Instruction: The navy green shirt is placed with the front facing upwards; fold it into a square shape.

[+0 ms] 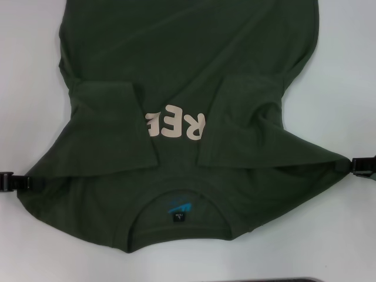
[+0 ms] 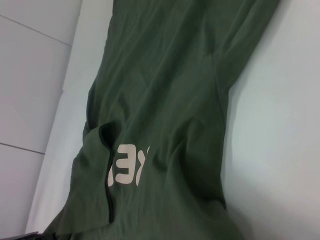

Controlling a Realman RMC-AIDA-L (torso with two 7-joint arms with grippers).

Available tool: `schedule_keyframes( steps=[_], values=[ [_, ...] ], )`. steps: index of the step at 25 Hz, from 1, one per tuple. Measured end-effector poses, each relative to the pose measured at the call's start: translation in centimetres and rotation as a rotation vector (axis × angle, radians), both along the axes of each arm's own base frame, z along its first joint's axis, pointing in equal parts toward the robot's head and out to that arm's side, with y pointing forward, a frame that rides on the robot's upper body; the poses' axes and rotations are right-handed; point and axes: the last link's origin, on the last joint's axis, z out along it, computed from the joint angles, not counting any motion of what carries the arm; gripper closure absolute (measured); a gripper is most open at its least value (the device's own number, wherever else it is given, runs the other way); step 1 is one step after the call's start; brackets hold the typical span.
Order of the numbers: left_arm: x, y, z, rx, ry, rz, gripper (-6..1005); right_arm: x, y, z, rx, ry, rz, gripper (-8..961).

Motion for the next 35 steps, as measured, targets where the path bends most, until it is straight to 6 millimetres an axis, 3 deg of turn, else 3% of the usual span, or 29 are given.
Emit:
schedule_keyframes(
  steps=[3, 8, 14, 20, 35],
  values=[
    [0.0, 0.0, 0.0, 0.0, -0.001, -0.001, 874, 0.1, -0.1, 0.0, -0.002, -0.001, -0.002, 907],
    [0.2, 0.3, 0.2, 0.002, 0.0, -0.008, 996, 0.1, -0.4, -0.3, -0.002, 0.0, -0.002, 907],
    [0.6, 1.1, 1.1, 0.005, 0.005, -0.031, 996, 0.5, -1.5, -0.7, 0.013, 0.014, -0.012, 908],
    [0.9, 1.3, 2.0, 0.0, 0.012, -0.053, 996, 1.4, -3.9, -1.3, 0.046, 0.024, -0.047, 908],
    [0.2, -1.0, 2.3, -0.06, -0.007, -0.054, 996, 3.1, -8.9, -0.7, 0.146, 0.031, -0.082, 907]
  ],
)
